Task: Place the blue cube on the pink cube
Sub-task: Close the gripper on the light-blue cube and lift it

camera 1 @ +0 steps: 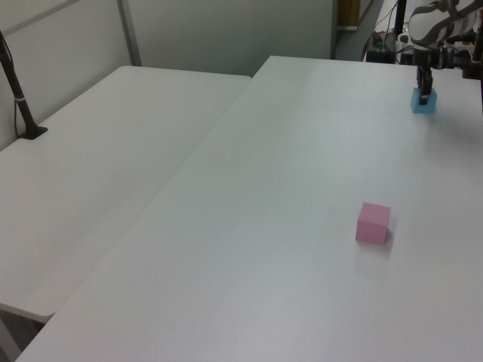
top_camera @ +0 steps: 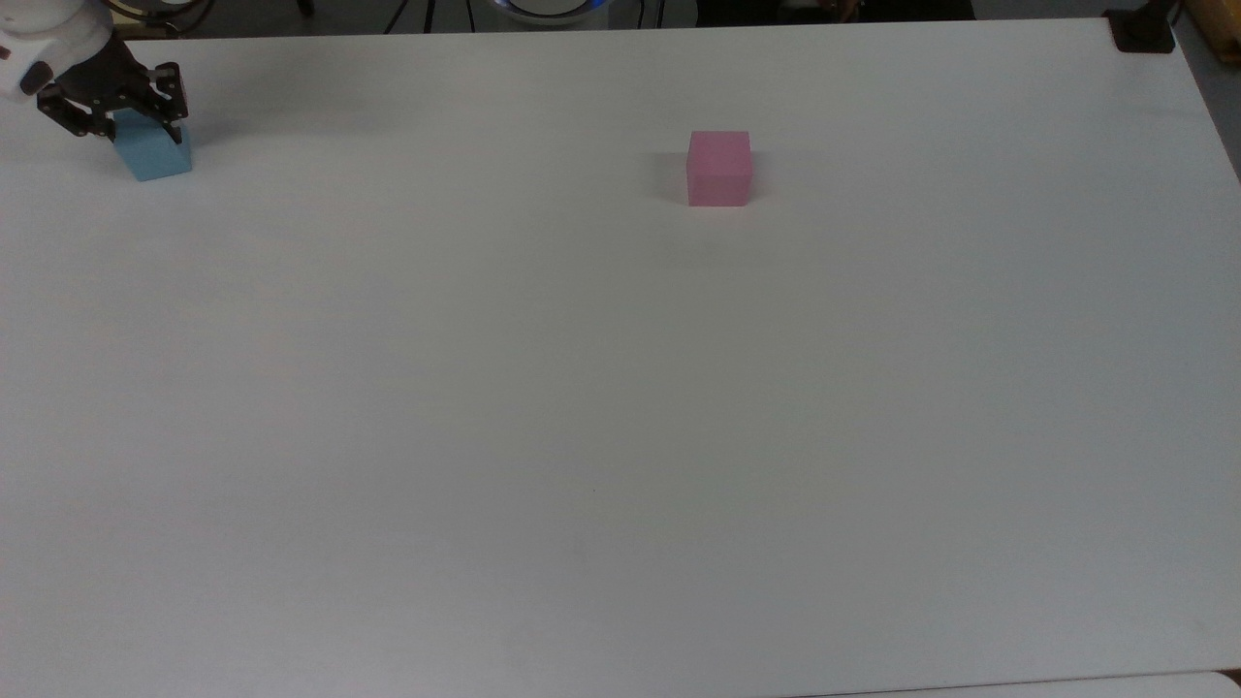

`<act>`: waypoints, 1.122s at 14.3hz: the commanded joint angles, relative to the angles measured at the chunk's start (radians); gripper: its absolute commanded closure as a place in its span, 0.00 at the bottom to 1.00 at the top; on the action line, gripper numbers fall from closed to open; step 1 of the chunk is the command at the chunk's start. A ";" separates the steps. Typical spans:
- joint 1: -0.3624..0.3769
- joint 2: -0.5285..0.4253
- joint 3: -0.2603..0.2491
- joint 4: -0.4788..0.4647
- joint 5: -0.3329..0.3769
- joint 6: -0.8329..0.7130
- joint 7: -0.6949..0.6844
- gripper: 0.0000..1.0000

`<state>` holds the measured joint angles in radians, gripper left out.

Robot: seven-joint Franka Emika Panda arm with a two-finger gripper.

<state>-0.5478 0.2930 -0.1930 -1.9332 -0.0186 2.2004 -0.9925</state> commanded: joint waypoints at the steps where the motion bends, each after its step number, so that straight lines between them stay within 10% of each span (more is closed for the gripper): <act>1: 0.009 -0.112 -0.005 -0.015 0.022 -0.096 0.011 0.54; 6: 0.050 -0.316 -0.005 0.011 0.109 -0.339 0.128 0.54; 16: 0.506 -0.362 -0.019 0.189 0.106 -0.421 0.977 0.54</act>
<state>-0.1229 -0.0714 -0.1869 -1.7875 0.0817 1.8352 -0.1444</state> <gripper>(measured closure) 0.427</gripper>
